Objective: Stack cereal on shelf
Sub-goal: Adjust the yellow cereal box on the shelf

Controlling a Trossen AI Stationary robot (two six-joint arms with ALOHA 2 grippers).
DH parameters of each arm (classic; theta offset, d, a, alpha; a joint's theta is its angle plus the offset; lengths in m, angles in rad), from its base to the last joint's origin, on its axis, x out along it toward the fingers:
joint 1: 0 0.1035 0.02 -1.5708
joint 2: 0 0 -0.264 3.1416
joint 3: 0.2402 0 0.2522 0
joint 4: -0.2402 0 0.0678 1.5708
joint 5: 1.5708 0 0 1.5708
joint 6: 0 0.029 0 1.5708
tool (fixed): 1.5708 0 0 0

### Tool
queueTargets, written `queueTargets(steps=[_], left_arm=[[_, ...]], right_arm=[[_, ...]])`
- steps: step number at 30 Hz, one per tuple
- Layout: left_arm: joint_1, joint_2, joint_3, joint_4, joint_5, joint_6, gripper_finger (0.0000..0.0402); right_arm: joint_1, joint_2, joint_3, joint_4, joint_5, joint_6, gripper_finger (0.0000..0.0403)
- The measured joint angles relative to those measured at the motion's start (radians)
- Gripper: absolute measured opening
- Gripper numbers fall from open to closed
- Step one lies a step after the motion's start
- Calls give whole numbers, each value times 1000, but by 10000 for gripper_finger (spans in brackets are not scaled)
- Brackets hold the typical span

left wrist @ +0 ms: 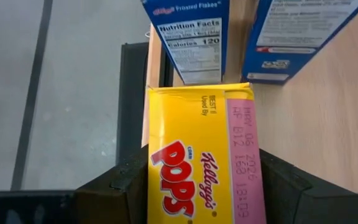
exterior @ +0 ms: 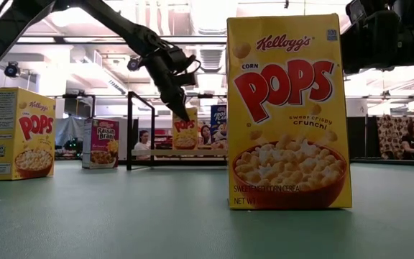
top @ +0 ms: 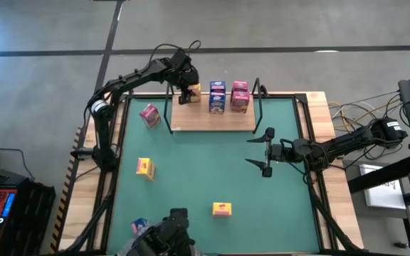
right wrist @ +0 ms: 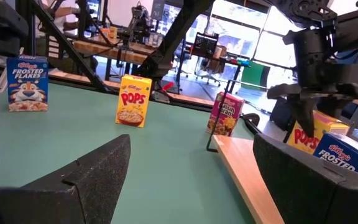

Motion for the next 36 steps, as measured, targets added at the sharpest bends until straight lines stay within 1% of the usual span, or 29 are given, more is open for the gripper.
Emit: queueTargets(steps=[4, 27, 36], left_arm=[[0, 0, 6, -35, 0, -1, 194], [3, 0, 6, -53, -8, -29, 194], [3, 0, 6, -60, 8, -29, 224]], right_arm=[[0, 0, 0, 0, 0, 0, 327], [0, 0, 0, -1, 0, 0, 327], [0, 0, 0, -1, 0, 0, 327]])
